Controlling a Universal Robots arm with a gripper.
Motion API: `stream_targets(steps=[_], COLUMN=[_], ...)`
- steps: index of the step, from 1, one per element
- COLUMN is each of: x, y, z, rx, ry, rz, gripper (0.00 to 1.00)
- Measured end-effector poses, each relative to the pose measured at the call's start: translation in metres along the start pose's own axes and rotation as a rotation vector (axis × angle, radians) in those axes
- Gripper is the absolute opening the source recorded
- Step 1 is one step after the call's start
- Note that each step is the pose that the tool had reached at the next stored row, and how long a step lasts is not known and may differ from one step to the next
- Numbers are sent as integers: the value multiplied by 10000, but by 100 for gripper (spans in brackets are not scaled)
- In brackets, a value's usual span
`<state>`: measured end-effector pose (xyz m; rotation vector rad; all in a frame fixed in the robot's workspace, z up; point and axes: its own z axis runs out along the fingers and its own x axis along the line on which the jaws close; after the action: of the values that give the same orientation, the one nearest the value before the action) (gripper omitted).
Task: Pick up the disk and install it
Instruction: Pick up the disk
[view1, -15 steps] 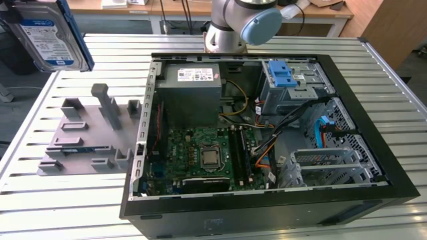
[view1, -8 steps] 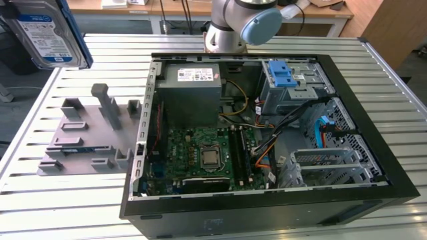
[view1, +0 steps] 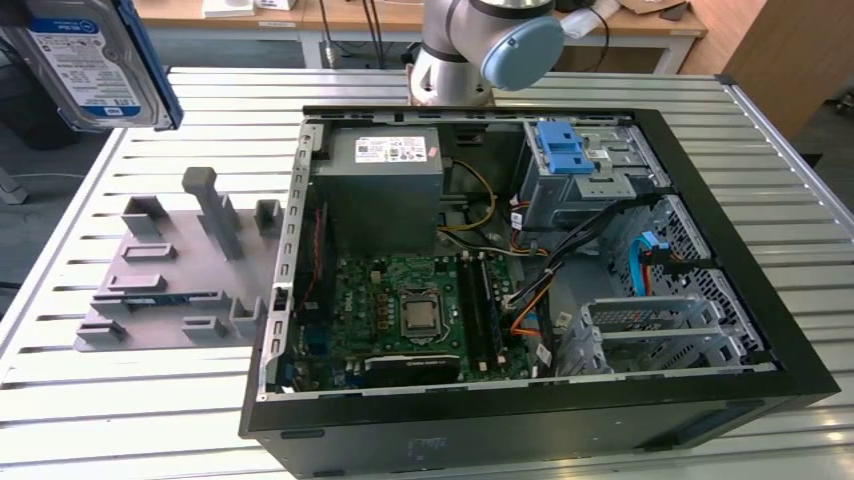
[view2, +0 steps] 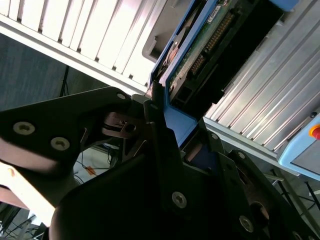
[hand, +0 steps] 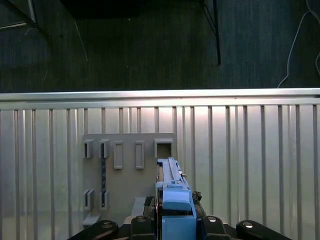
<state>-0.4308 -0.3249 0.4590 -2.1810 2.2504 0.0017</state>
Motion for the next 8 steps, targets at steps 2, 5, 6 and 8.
stream_targets(steps=[2, 5, 6, 8], x=[0, 0, 0, -1], y=[0, 0, 0, 0], z=[-22, -55, -68, -91], rx=[4, 9, 11, 14], ry=[-1, -1, -1, -1], rz=[0, 0, 0, 0], gripper=[36, 36, 36, 36])
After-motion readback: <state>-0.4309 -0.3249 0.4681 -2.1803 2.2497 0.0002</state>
